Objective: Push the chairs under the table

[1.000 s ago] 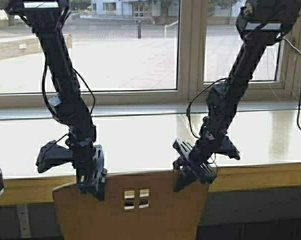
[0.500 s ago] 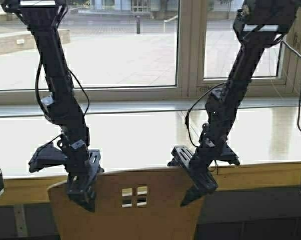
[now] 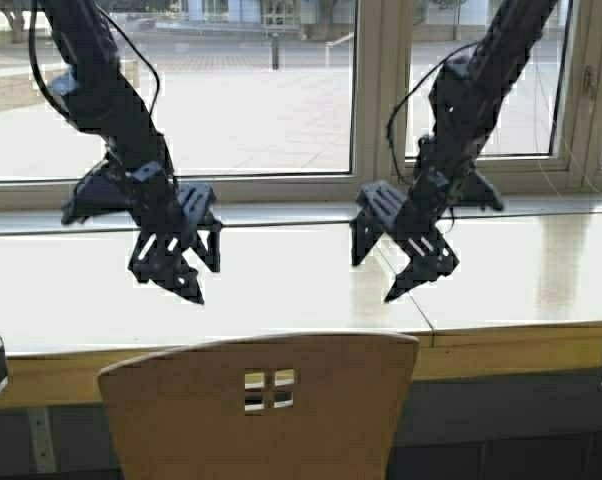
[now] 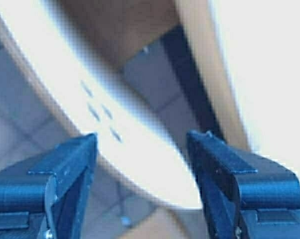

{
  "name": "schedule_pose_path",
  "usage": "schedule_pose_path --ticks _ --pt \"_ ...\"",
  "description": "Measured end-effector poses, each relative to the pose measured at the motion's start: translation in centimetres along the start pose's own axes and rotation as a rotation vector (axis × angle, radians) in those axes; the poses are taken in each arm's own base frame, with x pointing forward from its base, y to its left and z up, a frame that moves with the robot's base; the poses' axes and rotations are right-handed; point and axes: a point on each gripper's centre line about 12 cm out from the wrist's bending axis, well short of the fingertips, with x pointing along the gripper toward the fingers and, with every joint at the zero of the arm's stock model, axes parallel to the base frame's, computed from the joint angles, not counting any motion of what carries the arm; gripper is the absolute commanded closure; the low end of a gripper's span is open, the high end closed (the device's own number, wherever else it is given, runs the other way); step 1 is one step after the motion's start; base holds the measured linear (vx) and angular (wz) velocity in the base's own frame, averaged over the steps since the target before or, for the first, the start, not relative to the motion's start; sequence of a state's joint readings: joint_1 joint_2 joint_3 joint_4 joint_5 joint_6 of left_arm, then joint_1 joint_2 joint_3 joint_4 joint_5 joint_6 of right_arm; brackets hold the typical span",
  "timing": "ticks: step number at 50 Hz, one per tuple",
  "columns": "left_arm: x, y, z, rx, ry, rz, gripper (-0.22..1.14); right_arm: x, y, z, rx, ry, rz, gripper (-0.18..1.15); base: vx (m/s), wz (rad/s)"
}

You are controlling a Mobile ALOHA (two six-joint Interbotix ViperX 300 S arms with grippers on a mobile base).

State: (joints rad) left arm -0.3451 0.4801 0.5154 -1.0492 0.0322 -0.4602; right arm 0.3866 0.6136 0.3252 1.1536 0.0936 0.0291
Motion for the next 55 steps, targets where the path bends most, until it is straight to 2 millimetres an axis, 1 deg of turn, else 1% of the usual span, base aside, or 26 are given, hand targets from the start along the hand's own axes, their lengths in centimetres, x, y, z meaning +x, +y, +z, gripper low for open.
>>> schedule_pose_path --ticks 2,6,8,12,16,20,24,28,32,36,39,42,44,48,51,55 --pt "-1.5 -0.4 0.7 0.045 -0.013 -0.023 0.04 -2.2 1.1 0.6 -0.059 -0.035 0.032 0.0 -0.04 -0.01" --pt "-6.1 -0.4 3.2 0.158 -0.061 -0.072 0.04 -6.5 3.1 1.6 -0.173 -0.103 0.095 0.0 -0.04 0.0" --pt "-8.3 -0.5 4.4 0.188 -0.093 -0.102 0.04 -8.5 3.7 2.0 -0.226 -0.133 0.118 0.0 -0.05 0.02" --pt "-12.8 0.1 6.5 0.231 -0.148 -0.153 0.04 -12.4 4.1 2.7 -0.332 -0.187 0.152 0.0 -0.05 0.07" --pt "-16.6 0.8 7.9 0.282 -0.19 -0.197 0.04 -16.4 3.7 3.3 -0.422 -0.244 0.175 0.0 -0.06 0.13" --pt "-19.5 1.2 8.6 0.367 -0.224 -0.228 0.04 -19.7 3.4 3.4 -0.498 -0.294 0.198 0.0 -0.04 0.15" --pt "-22.1 1.0 8.8 0.536 -0.26 -0.248 0.04 -22.5 3.5 3.7 -0.579 -0.345 0.218 0.0 -0.04 0.19" --pt "-23.9 0.8 8.3 0.725 -0.283 -0.249 0.04 -25.0 3.4 4.2 -0.671 -0.395 0.219 0.0 -0.04 0.25" --pt "-25.5 0.8 7.7 0.904 -0.297 -0.236 0.04 -27.0 3.5 3.8 -0.793 -0.442 0.218 0.0 -0.02 0.32" --pt "-27.0 1.0 7.3 1.011 -0.316 -0.232 0.04 -29.1 3.7 3.5 -0.864 -0.497 0.235 0.0 0.0 0.42" --pt "-28.1 1.1 6.8 1.069 -0.332 -0.237 0.04 -30.7 3.9 3.8 -0.88 -0.548 0.253 0.0 0.0 0.51" --pt "-28.9 1.4 6.3 1.125 -0.353 -0.238 0.04 -31.9 3.8 3.5 -0.902 -0.583 0.269 0.0 -0.01 0.56" --pt "-29.2 1.7 5.9 1.163 -0.366 -0.24 0.04 -32.3 3.7 3.2 -0.921 -0.595 0.275 0.0 -0.01 0.57" --pt "-29.5 2.1 5.5 1.219 -0.405 -0.237 0.04 -32.4 3.4 3.0 -0.939 -0.607 0.274 0.0 -0.02 0.56" --pt "-29.6 2.2 5.6 1.238 -0.454 -0.242 0.04 -32.3 3.3 3.2 -0.935 -0.616 0.272 0.0 -0.05 0.53" --pt "-29.6 2.0 6.0 1.237 -0.505 -0.251 0.04 -31.8 3.2 3.3 -0.935 -0.606 0.264 0.0 -0.08 0.51"
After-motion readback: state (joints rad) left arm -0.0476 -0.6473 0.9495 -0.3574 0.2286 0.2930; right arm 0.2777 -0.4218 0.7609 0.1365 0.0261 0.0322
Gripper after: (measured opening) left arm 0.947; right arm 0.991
